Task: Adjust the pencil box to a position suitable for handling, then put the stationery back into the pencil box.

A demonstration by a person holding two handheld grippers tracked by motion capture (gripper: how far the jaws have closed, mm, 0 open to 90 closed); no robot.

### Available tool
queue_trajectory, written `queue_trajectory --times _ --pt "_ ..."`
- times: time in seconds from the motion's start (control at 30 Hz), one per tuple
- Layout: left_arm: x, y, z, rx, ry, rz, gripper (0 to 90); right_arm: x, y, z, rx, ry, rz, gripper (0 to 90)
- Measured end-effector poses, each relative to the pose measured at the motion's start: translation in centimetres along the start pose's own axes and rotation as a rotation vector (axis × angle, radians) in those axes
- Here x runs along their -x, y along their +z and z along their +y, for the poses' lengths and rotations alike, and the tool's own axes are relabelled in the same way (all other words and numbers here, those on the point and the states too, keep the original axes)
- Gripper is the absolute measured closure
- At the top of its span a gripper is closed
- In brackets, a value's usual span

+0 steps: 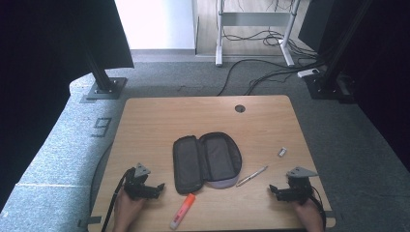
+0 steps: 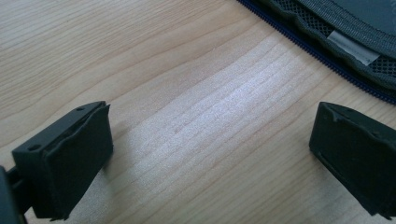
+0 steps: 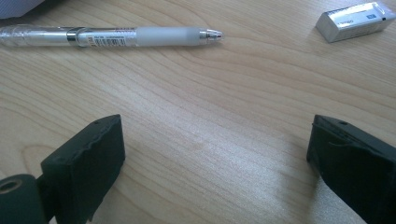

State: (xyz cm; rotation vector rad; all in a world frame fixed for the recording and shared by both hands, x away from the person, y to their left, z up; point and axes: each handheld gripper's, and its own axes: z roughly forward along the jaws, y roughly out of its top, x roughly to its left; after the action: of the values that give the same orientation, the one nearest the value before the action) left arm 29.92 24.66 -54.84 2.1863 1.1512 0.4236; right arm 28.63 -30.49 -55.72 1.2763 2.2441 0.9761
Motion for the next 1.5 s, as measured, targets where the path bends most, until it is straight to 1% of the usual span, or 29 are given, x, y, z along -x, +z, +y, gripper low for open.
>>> queue_trajectory --times 0.67,0.77,0.87,1.03,1.33,1.43,1.5 --pt "0.0 0.0 0.0 0.000 0.001 0.000 0.0 0.1 0.0 0.0 -0.001 0.001 0.000 4.1" --pt "0.0 0.0 0.0 -0.001 0.001 -0.001 0.0 0.2 -0.1 0.0 -0.004 0.005 -0.002 5.0" --pt "0.0 0.0 0.0 -0.001 0.001 0.000 0.0 0.4 -0.3 0.1 -0.013 0.011 -0.017 5.4" --pt "0.0 0.0 0.0 0.000 0.001 0.000 0.0 0.7 -0.7 0.4 0.002 0.024 -0.010 5.5" --pt "0.0 0.0 0.0 -0.001 0.000 0.001 0.0 0.8 -1.0 0.9 -0.008 0.006 -0.005 7.6" --pt "0.0 0.0 0.1 -0.001 -0.001 0.001 0.0 0.9 -1.2 1.3 0.015 0.010 0.006 7.7" --pt "0.0 0.0 0.1 -0.001 -0.001 0.001 0.0 1.0 -1.4 1.7 0.024 0.003 0.007 7.7"
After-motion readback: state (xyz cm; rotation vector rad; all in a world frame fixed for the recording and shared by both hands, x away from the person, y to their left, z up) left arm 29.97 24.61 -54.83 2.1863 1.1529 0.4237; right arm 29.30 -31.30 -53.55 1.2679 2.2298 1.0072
